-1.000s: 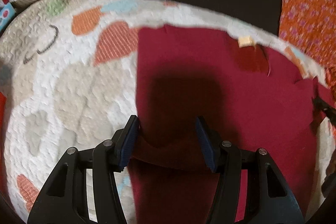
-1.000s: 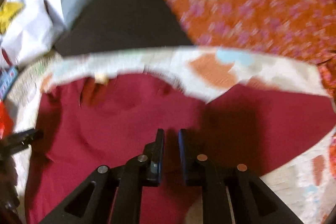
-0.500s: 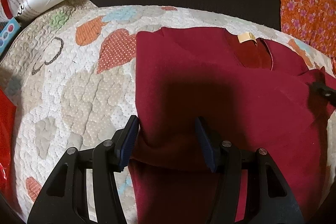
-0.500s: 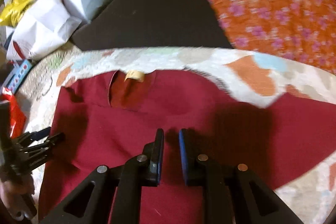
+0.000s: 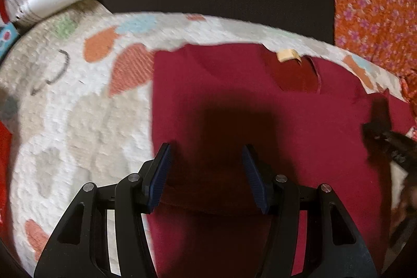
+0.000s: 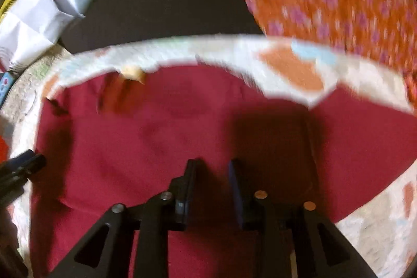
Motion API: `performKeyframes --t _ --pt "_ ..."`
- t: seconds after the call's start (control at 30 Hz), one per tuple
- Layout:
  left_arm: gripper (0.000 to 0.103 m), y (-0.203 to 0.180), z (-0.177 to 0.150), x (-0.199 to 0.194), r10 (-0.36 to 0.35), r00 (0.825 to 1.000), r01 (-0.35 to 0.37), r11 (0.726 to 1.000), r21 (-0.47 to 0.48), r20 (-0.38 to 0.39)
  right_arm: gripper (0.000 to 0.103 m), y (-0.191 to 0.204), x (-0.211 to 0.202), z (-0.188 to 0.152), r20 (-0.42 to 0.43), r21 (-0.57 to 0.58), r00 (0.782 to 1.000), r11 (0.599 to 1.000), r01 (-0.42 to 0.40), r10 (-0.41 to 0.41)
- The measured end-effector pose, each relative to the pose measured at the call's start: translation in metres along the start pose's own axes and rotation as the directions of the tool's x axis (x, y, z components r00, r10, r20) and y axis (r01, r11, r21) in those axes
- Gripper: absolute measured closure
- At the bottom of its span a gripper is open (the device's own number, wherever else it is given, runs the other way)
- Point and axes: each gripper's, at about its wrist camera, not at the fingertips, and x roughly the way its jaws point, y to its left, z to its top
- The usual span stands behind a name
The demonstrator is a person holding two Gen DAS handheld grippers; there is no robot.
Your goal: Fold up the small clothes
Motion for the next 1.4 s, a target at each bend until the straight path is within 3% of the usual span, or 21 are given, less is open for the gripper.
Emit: performKeyframes --t 0.03,0.1,0.2,0.33,0.43,0.63,0.73,0.8,0.9,0.93,0.97,1.03,1.1,1.17,1.27,1.33,1.4 --pt "0.048 -0.002 -0.002 0.004 -0.016 1.0 0.016 1.0 -0.006 -0.02 0.078 -0.001 -0.003 -0.003 0.038 -0.001 0.999 1.0 -0.013 0.014" --pt "0.048 -0.008 -0.004 0.011 -0.04 0.997 0.04 0.999 -0.009 -0.064 0.077 -0.003 -0.007 -0.001 0.017 -0.005 0.999 0.999 -0.034 0.034" --pt "0.048 -0.018 -0.007 0.011 -0.007 0.998 0.009 0.999 0.032 -0.058 0.074 -0.024 -0.027 -0.002 0.017 0.053 0.995 0.994 -0.098 0.097" --pt "0.048 -0.019 -0.006 0.008 -0.035 0.998 0.036 0.999 0.01 -0.057 0.071 -0.076 -0.05 -0.011 0.045 0.124 0.999 0.992 -0.019 0.013" --pt "0.048 -0.017 -0.004 0.005 -0.049 0.997 0.049 0.999 -0.005 -0.053 0.071 -0.135 -0.055 -0.021 0.031 0.259 0.999 0.966 0.023 -0.032" --pt "0.048 -0.014 -0.001 0.001 -0.061 0.997 0.06 0.998 -0.027 -0.045 0.07 -0.254 -0.054 -0.042 0.033 0.564 0.993 0.822 0.079 -0.117" --pt "0.048 -0.009 0.002 -0.001 -0.067 0.997 0.065 0.997 -0.044 -0.041 0.069 -0.299 -0.051 -0.05 0.095 0.688 0.99 0.726 0.013 -0.107" --pt "0.048 -0.005 0.005 -0.003 -0.067 0.997 0.065 0.996 -0.056 -0.036 0.069 -0.324 -0.046 -0.051 0.184 0.751 0.979 0.655 -0.085 -0.083" --pt "0.048 0.002 0.007 -0.007 -0.066 0.998 0.064 0.995 -0.075 -0.025 0.069 -0.344 -0.04 -0.046 0.275 0.783 0.959 0.593 -0.186 -0.063" --pt "0.048 0.005 0.009 -0.008 -0.065 0.998 0.063 0.995 -0.082 -0.023 0.077 -0.346 -0.04 -0.045 0.287 0.785 0.956 0.586 -0.2 -0.058" --pt "0.048 0.007 0.01 -0.008 -0.067 0.998 0.064 0.994 -0.089 -0.022 0.094 -0.349 -0.041 -0.042 0.296 0.786 0.954 0.58 -0.215 -0.049" --pt "0.048 0.012 0.013 -0.01 -0.069 0.997 0.067 0.992 -0.105 -0.018 0.096 -0.342 -0.055 -0.036 0.337 0.759 0.941 0.603 -0.245 -0.041" --pt "0.048 0.019 0.016 -0.013 -0.075 0.997 0.073 0.989 -0.128 -0.009 0.097 -0.322 -0.082 -0.017 0.419 0.669 0.908 0.684 -0.291 -0.023" --pt "0.048 0.026 0.02 -0.019 -0.085 0.996 0.085 0.985 -0.153 0.005 0.097 -0.282 -0.118 0.011 0.474 0.528 0.88 0.789 -0.313 0.031" --pt "0.048 0.037 0.025 -0.027 -0.092 0.995 0.095 0.978 -0.184 0.025 0.097 -0.207 -0.159 0.042 0.533 0.299 0.832 0.886 -0.355 0.153" --pt "0.048 0.047 0.027 -0.034 -0.092 0.995 0.099 0.973 -0.21 0.043 0.097 -0.158 -0.174 0.054 0.537 0.168 0.811 0.912 -0.375 0.234" --pt "0.048 0.057 0.028 -0.04 -0.091 0.994 0.102 0.967 -0.234 0.059 0.097 -0.09 -0.182 0.063 0.505 -0.002 0.777 0.901 -0.434 0.375"
